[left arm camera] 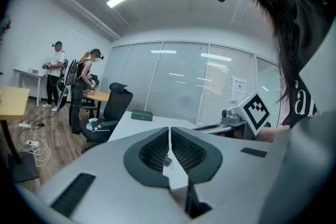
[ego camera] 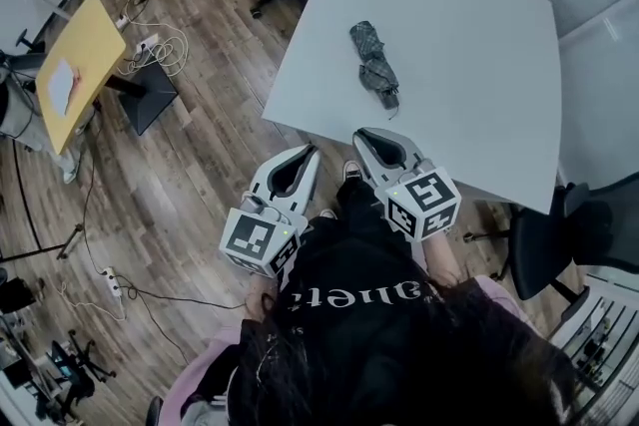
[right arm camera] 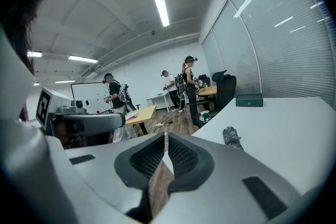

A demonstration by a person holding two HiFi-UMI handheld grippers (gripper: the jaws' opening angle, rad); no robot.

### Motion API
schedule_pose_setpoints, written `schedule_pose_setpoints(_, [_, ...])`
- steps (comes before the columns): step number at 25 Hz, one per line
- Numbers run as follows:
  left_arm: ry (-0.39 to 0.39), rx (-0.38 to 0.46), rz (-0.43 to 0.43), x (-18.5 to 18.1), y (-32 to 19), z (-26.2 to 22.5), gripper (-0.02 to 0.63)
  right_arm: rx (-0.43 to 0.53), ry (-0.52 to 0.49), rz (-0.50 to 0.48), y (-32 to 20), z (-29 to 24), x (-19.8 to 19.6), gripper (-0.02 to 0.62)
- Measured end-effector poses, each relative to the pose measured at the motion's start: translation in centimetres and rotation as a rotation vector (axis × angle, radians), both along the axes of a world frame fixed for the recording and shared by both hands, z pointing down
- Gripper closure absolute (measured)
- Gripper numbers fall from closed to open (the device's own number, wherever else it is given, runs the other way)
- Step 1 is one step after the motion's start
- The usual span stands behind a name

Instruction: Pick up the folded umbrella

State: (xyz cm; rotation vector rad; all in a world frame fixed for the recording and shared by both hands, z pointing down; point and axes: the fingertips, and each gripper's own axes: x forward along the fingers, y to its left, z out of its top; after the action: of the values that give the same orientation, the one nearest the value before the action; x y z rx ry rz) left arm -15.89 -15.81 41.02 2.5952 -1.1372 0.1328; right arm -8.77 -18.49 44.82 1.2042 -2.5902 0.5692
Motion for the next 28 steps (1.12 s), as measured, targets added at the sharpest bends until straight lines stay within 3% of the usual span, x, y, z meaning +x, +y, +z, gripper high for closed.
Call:
schedule_pose_setpoints(8, [-0.009, 0.027, -0.043, 0.3, -4.8, -0.5, 0.578, -0.025, 0.045, -0.007, -6.3, 2.3, 1.8, 0.561])
schedule_pose_setpoints(19, [-0.036, 0.043, -0.027, 3.4, -9.7, -1.1, 0.578, -0.142, 0.120, 0.047, -13.4, 9.1, 7.4, 0.557])
schedule_pose_setpoints(22, [-0.042, 0.041, -0.020, 4.2, -10.5, -1.0, 0.578, -0.187, 0.126, 0.048, -14.9, 11.3, 8.6, 0.470])
schedule_pose_setpoints(28, [-0.058, 0.031, -0.015, 5.1, -12.0, -0.7, 0.578, -0.260, 0.147, 0.028, -18.6, 15.3, 9.1, 0.379])
